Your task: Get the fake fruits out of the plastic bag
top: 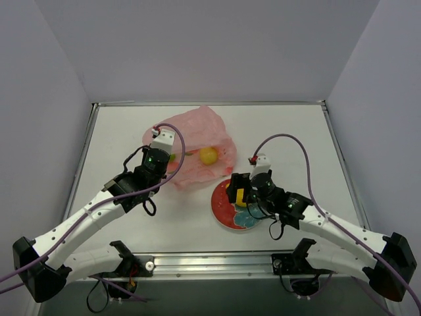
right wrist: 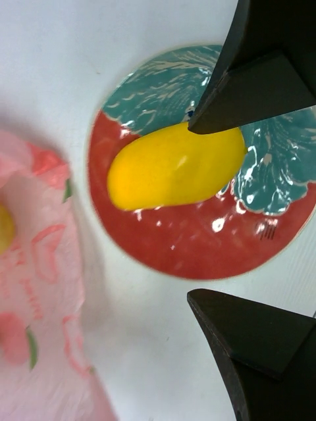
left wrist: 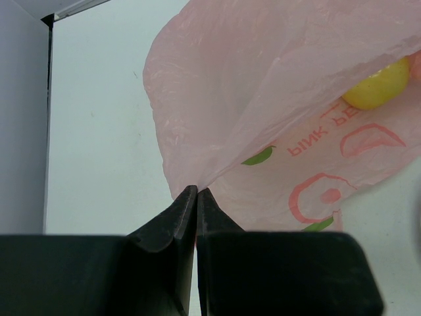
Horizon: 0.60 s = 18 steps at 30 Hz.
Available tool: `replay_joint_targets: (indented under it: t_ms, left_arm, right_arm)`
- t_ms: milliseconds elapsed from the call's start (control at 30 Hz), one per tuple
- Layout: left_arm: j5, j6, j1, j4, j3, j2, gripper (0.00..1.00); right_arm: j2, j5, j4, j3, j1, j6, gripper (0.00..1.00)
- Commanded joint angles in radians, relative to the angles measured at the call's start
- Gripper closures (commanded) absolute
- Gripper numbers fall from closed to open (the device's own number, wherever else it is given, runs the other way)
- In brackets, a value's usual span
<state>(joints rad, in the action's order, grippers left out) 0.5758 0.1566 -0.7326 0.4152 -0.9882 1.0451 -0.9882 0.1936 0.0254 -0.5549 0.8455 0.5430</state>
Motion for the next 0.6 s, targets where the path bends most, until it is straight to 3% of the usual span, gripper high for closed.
replay_joint_targets:
  t_ms: [0, 267, 400, 567]
  left_arm:
    - [-0.005, -0.011, 0.002, 0.007, -0.044, -0.025, 0.98]
    - [-0.017, -0.002, -0.005, 0.007, -0.046, -0.007, 0.98]
    - [-0.033, 0.009, -0.022, -0.009, -0.035, -0.011, 0.98]
    - [-0.013, 0.009, -0.06, -0.016, -0.026, -0.007, 0.98]
  right_arm:
    - [0.037, 0.044, -0.044, -0.111, 0.004, -0.031, 0.0]
    - [-0.282, -0.039, 0.086, -0.322, 0.004, -0.112, 0.05]
    - [-0.484, -0.033, 0.116, -0.452, 0.004, -0.153, 0.05]
    - [-0.624, -0.029, 0.117, -0.576, -0.039, -0.219, 0.03]
